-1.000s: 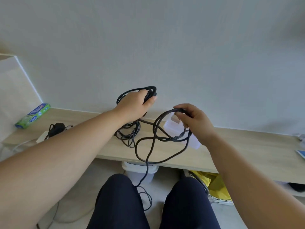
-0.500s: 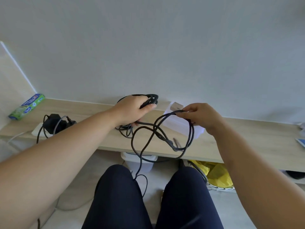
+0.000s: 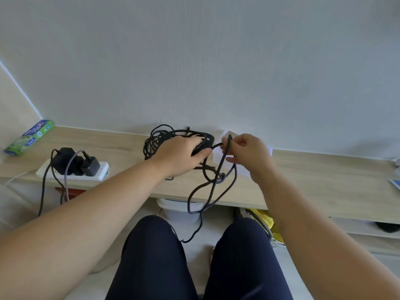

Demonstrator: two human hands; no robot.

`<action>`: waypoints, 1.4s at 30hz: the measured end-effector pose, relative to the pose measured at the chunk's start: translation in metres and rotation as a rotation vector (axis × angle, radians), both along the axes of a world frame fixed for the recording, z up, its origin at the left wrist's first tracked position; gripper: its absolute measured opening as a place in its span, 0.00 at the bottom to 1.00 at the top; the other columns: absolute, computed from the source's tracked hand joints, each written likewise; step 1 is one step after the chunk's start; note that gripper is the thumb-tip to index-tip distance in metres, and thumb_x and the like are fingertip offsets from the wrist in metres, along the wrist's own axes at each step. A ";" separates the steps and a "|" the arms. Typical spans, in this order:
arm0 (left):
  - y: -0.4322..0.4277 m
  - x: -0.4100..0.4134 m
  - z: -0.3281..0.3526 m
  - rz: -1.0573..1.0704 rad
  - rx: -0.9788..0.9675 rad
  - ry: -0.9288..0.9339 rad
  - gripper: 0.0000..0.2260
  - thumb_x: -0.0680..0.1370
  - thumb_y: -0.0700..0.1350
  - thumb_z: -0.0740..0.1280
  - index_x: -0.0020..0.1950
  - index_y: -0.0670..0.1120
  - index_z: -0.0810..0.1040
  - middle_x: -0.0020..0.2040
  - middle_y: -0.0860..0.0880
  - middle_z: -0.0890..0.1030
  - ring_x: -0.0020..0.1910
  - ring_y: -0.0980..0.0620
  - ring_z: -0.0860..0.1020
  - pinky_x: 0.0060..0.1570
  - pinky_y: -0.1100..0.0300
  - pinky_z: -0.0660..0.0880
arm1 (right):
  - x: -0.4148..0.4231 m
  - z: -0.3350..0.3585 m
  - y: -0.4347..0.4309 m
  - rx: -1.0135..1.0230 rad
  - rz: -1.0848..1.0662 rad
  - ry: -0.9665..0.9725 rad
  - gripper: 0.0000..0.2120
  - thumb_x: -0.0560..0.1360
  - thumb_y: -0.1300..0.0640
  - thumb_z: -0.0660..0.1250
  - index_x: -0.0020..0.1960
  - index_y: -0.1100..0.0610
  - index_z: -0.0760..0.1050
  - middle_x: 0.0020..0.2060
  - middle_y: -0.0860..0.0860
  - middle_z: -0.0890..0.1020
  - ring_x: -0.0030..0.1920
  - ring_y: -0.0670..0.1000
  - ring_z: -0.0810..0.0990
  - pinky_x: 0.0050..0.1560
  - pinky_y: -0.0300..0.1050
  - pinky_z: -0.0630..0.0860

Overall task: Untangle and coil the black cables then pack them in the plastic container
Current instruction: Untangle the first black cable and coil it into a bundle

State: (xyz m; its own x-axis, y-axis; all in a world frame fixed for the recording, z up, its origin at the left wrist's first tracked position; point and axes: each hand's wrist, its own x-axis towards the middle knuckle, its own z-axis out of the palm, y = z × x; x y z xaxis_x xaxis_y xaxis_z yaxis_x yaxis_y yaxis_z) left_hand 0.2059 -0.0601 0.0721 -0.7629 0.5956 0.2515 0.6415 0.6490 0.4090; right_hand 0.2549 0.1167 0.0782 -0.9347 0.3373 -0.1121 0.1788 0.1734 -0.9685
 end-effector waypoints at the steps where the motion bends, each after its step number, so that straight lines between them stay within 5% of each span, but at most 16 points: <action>1: -0.002 -0.001 -0.001 -0.003 0.002 -0.051 0.11 0.80 0.54 0.61 0.39 0.53 0.68 0.30 0.58 0.71 0.30 0.61 0.69 0.30 0.63 0.60 | 0.000 -0.005 -0.002 -0.055 0.017 -0.031 0.09 0.75 0.53 0.69 0.46 0.59 0.75 0.50 0.57 0.83 0.50 0.52 0.82 0.45 0.42 0.82; 4: -0.009 -0.006 -0.002 -0.016 -0.007 -0.208 0.12 0.78 0.57 0.62 0.39 0.52 0.72 0.32 0.56 0.74 0.32 0.57 0.73 0.33 0.61 0.65 | 0.003 -0.010 -0.007 -0.430 0.067 -0.096 0.09 0.78 0.56 0.65 0.54 0.60 0.76 0.56 0.56 0.80 0.51 0.54 0.82 0.49 0.51 0.81; 7: -0.013 -0.010 -0.010 0.038 0.000 -0.168 0.14 0.76 0.57 0.65 0.39 0.49 0.72 0.32 0.54 0.73 0.32 0.53 0.72 0.33 0.59 0.65 | 0.003 -0.013 -0.005 -0.711 0.151 -0.117 0.12 0.78 0.57 0.63 0.59 0.59 0.76 0.54 0.54 0.82 0.43 0.55 0.84 0.43 0.50 0.82; 10: -0.013 -0.014 -0.014 0.253 0.148 -0.074 0.14 0.78 0.54 0.64 0.41 0.44 0.73 0.32 0.52 0.74 0.32 0.51 0.72 0.32 0.57 0.66 | 0.003 -0.018 0.000 -0.623 0.198 -0.097 0.07 0.77 0.58 0.64 0.55 0.56 0.74 0.43 0.52 0.84 0.35 0.50 0.79 0.35 0.42 0.78; 13: -0.016 -0.021 -0.012 0.445 0.265 -0.126 0.16 0.79 0.54 0.62 0.42 0.42 0.75 0.36 0.46 0.78 0.36 0.46 0.76 0.36 0.54 0.69 | 0.005 -0.027 0.006 -0.607 0.199 -0.065 0.05 0.77 0.64 0.61 0.49 0.56 0.73 0.29 0.49 0.70 0.28 0.46 0.67 0.30 0.38 0.68; 16: -0.021 -0.025 -0.011 0.575 0.532 -0.377 0.16 0.80 0.52 0.61 0.35 0.46 0.69 0.28 0.48 0.72 0.24 0.53 0.72 0.28 0.61 0.65 | 0.006 -0.039 0.018 -0.403 0.049 -0.063 0.08 0.80 0.62 0.58 0.52 0.57 0.76 0.28 0.48 0.62 0.27 0.46 0.60 0.27 0.36 0.59; 19: -0.028 -0.031 -0.012 0.634 0.918 -0.714 0.15 0.80 0.51 0.61 0.36 0.46 0.66 0.22 0.51 0.65 0.14 0.58 0.61 0.17 0.68 0.57 | 0.007 -0.051 0.034 -0.268 -0.107 -0.069 0.06 0.79 0.61 0.62 0.53 0.56 0.76 0.32 0.48 0.66 0.28 0.45 0.61 0.23 0.34 0.60; 22: -0.030 -0.034 -0.010 0.439 0.834 -0.796 0.16 0.80 0.54 0.61 0.37 0.45 0.66 0.19 0.52 0.61 0.16 0.56 0.58 0.19 0.66 0.53 | 0.001 -0.050 0.045 -0.383 -0.237 -0.050 0.05 0.78 0.62 0.64 0.48 0.54 0.76 0.33 0.48 0.67 0.28 0.45 0.61 0.21 0.34 0.60; 26: -0.022 -0.027 0.007 0.079 0.383 -0.896 0.20 0.68 0.61 0.70 0.40 0.45 0.69 0.24 0.51 0.60 0.21 0.54 0.56 0.23 0.63 0.52 | -0.015 -0.027 0.046 -0.335 -0.209 0.028 0.01 0.76 0.59 0.68 0.45 0.55 0.77 0.29 0.47 0.67 0.26 0.45 0.61 0.23 0.35 0.59; 30: -0.012 -0.024 0.013 0.124 0.091 -0.698 0.14 0.70 0.53 0.74 0.35 0.47 0.72 0.23 0.53 0.65 0.20 0.55 0.61 0.21 0.66 0.58 | -0.023 -0.009 0.047 -0.238 -0.236 0.088 0.04 0.75 0.55 0.70 0.42 0.54 0.78 0.25 0.45 0.67 0.26 0.45 0.62 0.26 0.37 0.61; 33: -0.017 -0.027 0.011 0.161 0.229 -0.695 0.11 0.75 0.48 0.70 0.39 0.44 0.73 0.22 0.54 0.64 0.20 0.56 0.61 0.20 0.66 0.57 | -0.022 -0.002 0.063 -0.329 -0.392 0.144 0.07 0.74 0.52 0.70 0.40 0.53 0.76 0.26 0.45 0.66 0.26 0.45 0.60 0.26 0.38 0.58; 36: -0.027 -0.026 0.015 0.176 0.567 -0.723 0.08 0.77 0.44 0.67 0.42 0.42 0.75 0.22 0.53 0.60 0.19 0.57 0.57 0.20 0.65 0.52 | -0.017 -0.009 0.081 -0.350 -0.474 0.108 0.10 0.74 0.49 0.70 0.40 0.53 0.75 0.28 0.47 0.64 0.27 0.47 0.58 0.27 0.41 0.56; 39: -0.026 -0.019 0.021 0.168 0.784 -0.802 0.10 0.77 0.45 0.66 0.36 0.46 0.74 0.23 0.52 0.58 0.20 0.56 0.54 0.24 0.61 0.47 | -0.018 -0.030 0.086 -0.122 -0.422 0.005 0.11 0.75 0.48 0.68 0.45 0.56 0.77 0.31 0.50 0.71 0.29 0.48 0.66 0.31 0.42 0.64; 42: -0.013 -0.009 0.029 0.177 0.833 -0.901 0.10 0.74 0.48 0.66 0.35 0.47 0.72 0.20 0.54 0.59 0.17 0.58 0.54 0.22 0.66 0.48 | -0.023 -0.052 0.087 0.198 -0.347 -0.064 0.09 0.76 0.51 0.67 0.52 0.55 0.78 0.51 0.55 0.80 0.44 0.53 0.76 0.45 0.46 0.72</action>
